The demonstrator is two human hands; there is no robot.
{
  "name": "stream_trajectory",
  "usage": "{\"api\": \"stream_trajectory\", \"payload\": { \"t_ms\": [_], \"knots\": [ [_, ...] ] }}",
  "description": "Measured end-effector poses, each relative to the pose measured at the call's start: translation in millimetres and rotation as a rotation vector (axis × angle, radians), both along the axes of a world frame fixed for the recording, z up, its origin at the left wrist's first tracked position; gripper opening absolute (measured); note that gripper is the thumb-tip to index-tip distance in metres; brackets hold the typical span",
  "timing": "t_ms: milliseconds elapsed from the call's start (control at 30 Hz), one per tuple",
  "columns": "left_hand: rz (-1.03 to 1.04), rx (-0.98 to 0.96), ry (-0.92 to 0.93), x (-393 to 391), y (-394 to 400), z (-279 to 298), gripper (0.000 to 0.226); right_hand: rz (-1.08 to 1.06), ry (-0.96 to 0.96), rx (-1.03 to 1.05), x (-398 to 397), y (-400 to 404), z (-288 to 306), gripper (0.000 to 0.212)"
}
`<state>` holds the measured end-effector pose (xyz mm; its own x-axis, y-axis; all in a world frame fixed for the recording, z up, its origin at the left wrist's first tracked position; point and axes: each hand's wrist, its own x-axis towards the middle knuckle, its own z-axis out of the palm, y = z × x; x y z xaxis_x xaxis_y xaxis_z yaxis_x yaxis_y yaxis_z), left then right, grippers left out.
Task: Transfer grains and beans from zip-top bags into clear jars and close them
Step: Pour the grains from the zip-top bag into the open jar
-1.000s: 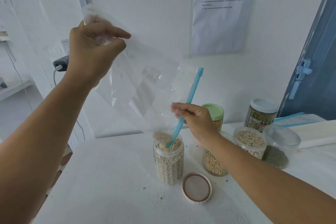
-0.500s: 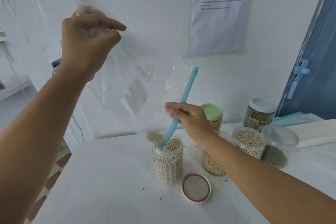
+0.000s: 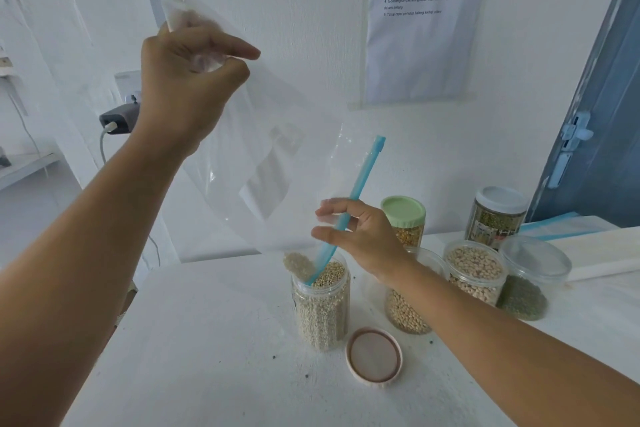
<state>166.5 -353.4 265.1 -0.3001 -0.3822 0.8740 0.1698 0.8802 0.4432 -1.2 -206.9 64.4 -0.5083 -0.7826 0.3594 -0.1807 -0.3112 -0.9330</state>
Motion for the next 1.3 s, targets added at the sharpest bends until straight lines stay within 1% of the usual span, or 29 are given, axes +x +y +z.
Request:
{"api": "stream_trajectory", "payload": {
  "t_ms": [100,167,333,500,733,900,1067,1233,1300],
  "knots": [
    [-0.012,-0.003,-0.005,-2.6,1.4,-3.0,0.03,-0.009,0.123,0.054,0.9,-0.8,0.1,0.03],
    [-0.02,-0.004,-0.005,-3.3,2.7,-2.8,0.03,-0.008,0.203,0.1,0.3,-1.9,1.5,0.029],
    [-0.031,-0.02,-0.006,-3.4,4.1,-0.3,0.03,-0.013,0.376,0.096,-2.3,-4.9,2.5,0.011],
    [-0.027,-0.021,0.01,-2.0,5.8,2.2,0.028,-0.084,0.368,0.113,-6.1,-7.0,-1.5,0.013],
    [-0.02,-0.036,-0.007,-2.2,8.9,-0.3,0.028,-0.1,0.354,0.11,-8.3,-8.3,-4.8,0.015],
    [-0.026,-0.045,-0.014,-2.9,12.6,-0.4,0.029,-0.023,0.332,0.123,-8.0,-4.9,-4.4,0.024],
    [-0.03,-0.033,-0.008,-4.3,14.1,-0.6,0.029,-0.088,0.304,0.092,-10.0,-7.8,-7.0,0.012],
    [-0.032,-0.045,-0.007,-5.2,15.1,3.3,0.028,-0.093,0.313,0.081,-7.9,-9.8,-5.5,0.01],
    [-0.032,-0.046,0.002,-5.4,14.6,4.9,0.027,-0.083,0.303,0.086,-7.1,-9.6,-3.8,0.014]
  ]
}}
